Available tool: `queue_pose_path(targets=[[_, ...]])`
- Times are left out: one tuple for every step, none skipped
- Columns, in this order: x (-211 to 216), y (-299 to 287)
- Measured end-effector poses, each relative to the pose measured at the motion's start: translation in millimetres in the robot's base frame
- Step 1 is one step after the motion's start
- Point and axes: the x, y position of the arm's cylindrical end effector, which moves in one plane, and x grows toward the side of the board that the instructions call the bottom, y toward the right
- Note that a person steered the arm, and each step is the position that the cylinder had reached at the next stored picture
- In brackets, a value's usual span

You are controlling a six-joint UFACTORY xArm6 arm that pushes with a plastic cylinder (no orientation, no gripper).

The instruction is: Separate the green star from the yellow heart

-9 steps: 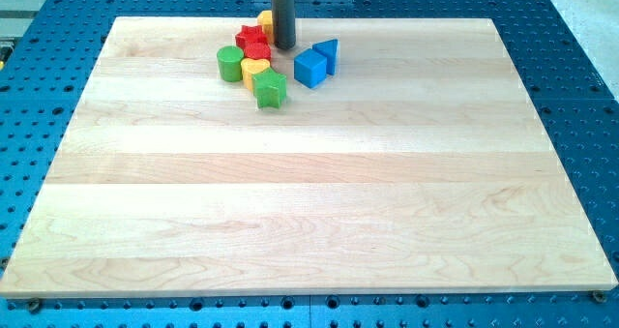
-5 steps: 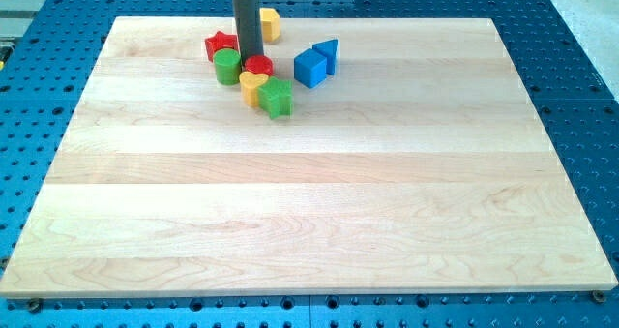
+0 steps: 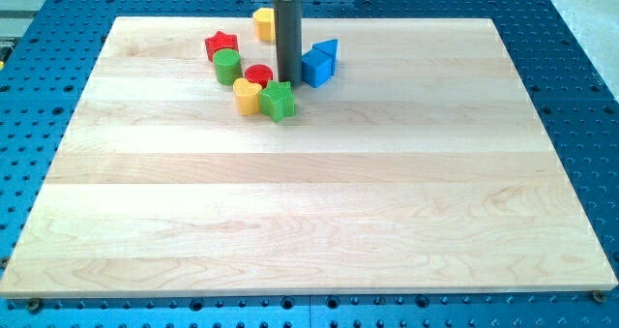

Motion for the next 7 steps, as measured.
queue_pose_path(targets=[[47,5],[85,5],[112,5],[139,11],[182,8],[186,-42],[143,-102]])
